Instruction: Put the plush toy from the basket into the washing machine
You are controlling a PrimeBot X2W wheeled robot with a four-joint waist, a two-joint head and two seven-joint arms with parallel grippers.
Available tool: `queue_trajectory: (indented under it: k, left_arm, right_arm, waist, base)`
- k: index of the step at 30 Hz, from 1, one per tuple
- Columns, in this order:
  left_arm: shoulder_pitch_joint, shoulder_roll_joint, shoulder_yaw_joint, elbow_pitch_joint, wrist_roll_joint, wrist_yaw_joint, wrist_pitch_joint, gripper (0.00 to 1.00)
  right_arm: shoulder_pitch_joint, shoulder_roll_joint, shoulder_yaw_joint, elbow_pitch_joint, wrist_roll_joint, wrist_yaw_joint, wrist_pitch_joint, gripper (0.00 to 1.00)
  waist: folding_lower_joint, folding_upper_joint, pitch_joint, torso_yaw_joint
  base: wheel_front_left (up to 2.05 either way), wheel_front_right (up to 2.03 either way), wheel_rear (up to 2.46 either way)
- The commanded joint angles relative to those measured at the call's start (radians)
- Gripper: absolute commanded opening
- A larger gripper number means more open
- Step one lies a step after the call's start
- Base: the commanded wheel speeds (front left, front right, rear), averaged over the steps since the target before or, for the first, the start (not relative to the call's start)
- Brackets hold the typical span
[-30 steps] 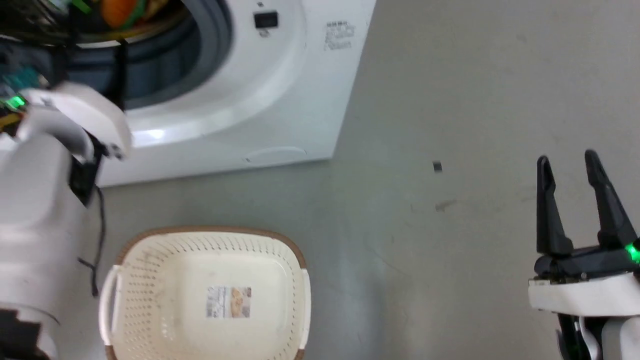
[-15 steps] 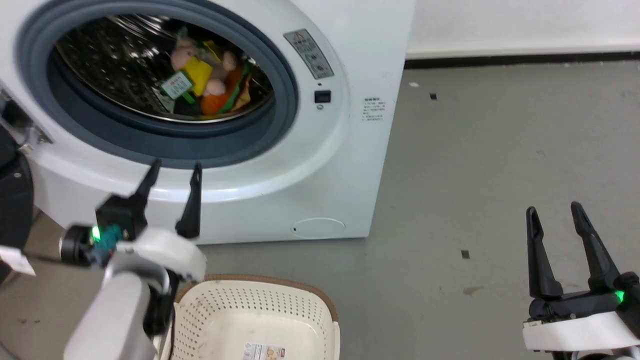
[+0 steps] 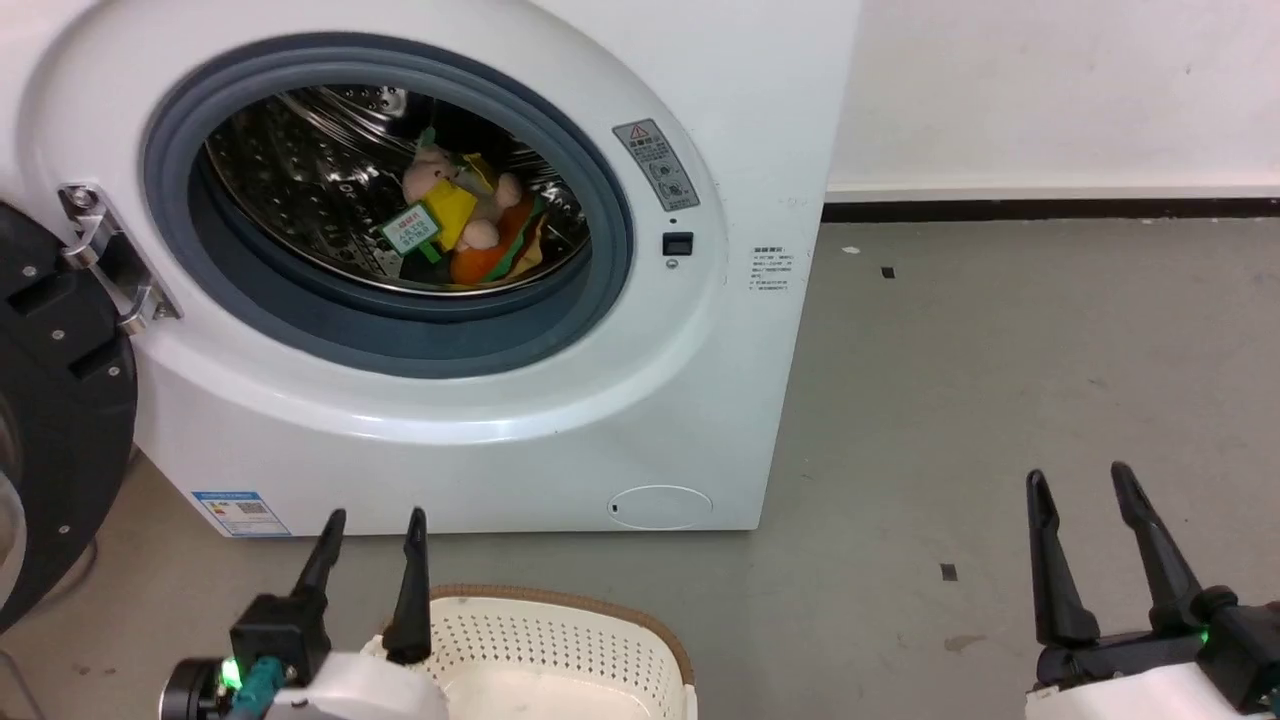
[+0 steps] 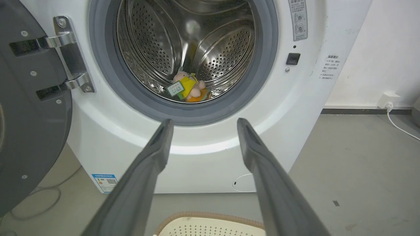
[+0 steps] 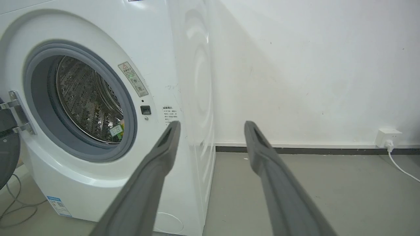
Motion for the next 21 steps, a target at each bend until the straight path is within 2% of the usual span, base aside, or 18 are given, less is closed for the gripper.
queue_trajectory:
  k: [1, 11, 12, 21]
  left_arm:
    - [0.027, -0.008, 0.005, -0.007, 0.015, 0.007, -0.005, 1.00]
    - [0.080, -0.052, 0.042, -0.036, 0.066, -0.012, -0.005, 1.00]
    - [0.070, -0.051, 0.043, -0.036, 0.062, -0.014, 0.000, 0.00]
    - [0.071, -0.058, 0.049, -0.042, 0.076, -0.019, 0.011, 0.00]
  right_arm:
    - [0.017, 0.000, 0.003, 0.007, 0.003, -0.001, -0.004, 1.00]
    - [0.036, 0.000, 0.007, 0.021, 0.010, -0.001, -0.004, 1.00]
    - [0.023, 0.000, 0.005, 0.020, 0.009, 0.000, 0.000, 0.00]
    - [0.019, 0.000, 0.007, 0.022, 0.004, 0.000, 0.010, 0.00]
  waist:
    - [0.0003, -0.0001, -0.004, 0.004]
    - [0.0003, -0.0001, -0.011, 0.013]
    - [0.0003, -0.0001, -0.012, 0.013]
    - [0.0003, -0.0001, -0.013, 0.012]
  base:
    - [0.00, 0.00, 0.00]
    - [0.00, 0.00, 0.00]
    - [0.00, 0.00, 0.00]
    - [0.00, 0.00, 0.00]
